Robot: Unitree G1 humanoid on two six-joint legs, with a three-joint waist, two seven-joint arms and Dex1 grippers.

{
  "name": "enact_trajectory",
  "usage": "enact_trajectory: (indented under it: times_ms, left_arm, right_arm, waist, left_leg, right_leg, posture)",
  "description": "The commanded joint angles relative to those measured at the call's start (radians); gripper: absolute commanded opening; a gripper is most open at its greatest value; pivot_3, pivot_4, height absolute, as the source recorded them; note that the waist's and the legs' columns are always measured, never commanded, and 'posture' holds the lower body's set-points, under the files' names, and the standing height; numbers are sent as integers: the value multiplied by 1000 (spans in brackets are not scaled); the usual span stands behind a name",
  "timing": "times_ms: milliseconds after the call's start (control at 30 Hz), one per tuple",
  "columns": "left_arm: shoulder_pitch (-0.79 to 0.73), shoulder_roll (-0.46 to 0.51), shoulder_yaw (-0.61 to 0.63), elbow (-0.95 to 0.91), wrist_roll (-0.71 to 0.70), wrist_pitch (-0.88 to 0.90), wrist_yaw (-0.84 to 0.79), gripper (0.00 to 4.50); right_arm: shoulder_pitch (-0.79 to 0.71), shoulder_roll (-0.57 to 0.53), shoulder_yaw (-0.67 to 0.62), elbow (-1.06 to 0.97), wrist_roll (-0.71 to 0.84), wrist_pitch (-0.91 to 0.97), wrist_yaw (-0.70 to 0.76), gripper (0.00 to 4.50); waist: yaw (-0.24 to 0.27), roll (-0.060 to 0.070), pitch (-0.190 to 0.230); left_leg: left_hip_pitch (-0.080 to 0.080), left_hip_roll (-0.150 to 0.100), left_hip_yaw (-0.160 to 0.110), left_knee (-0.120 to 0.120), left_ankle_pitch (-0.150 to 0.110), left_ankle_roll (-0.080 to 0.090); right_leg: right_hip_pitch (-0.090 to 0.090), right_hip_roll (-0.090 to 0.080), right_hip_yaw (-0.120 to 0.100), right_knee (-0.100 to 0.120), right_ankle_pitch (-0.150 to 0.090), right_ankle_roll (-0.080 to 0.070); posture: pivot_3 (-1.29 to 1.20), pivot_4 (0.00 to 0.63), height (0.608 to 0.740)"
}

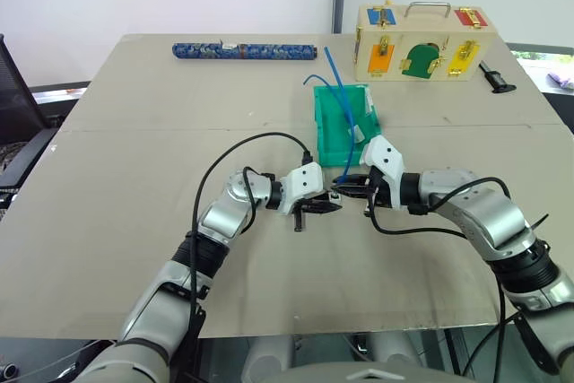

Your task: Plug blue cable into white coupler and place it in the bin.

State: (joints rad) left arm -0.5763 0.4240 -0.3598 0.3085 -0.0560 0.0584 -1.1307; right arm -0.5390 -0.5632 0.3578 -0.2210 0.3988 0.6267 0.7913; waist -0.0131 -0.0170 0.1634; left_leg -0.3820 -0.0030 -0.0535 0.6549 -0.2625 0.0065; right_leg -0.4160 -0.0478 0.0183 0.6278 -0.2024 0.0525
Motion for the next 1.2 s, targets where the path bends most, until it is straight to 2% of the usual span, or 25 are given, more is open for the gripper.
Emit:
enact_trajectory:
  times_ms: [33, 367, 567, 833, 1200]
  left_arm:
    - [-4, -4, -5, 13, 16, -10, -4, 362]
    - [-10, -9, -6, 28, 22, -21, -2, 362]
    - [-12, -11, -7, 30, 27, -35, -5, 362]
    - [-2, -12, -3, 17, 27, -33, -1, 362]
    - [10, -16, -3, 8, 29, -31, 10, 362]
  right_arm:
    - [-15, -4, 9, 4, -34, -15, 44, 0]
    - [-36, -23, 50, 38, -98, -5, 161, 0]
    - [-103, -31, 90, 126, -159, -24, 238, 0]
    - [-207, -28, 112, 215, -169, 0, 354, 0]
    - [-251, -19, 153, 256, -203, 3, 436, 0]
  waist:
    - [0, 0, 0]
    - [0, 0, 0]
    - [0, 0, -1]
    - [0, 0, -1]
    - [1, 0, -1]
  left_leg:
    - [0, 0, 0, 0, 0, 0]
    - [2, 0, -1, 0, 0, 0]
    - [3, 0, -1, 0, 0, 0]
    - [3, -1, -2, 1, 0, 0]
    - [2, -1, -4, 1, 0, 0]
  right_leg:
    - [0, 0, 0, 0, 0, 0]
    - [2, 0, 0, 0, 0, 0]
    - [3, 0, -1, 0, 0, 0]
    - [4, 0, -2, 0, 0, 0]
    - [4, -1, -3, 0, 0, 0]
  posture:
    - [0, 150, 740]
    - [0, 150, 740]
    - [0, 150, 740]
    - [0, 150, 740]
    - [0, 150, 740]
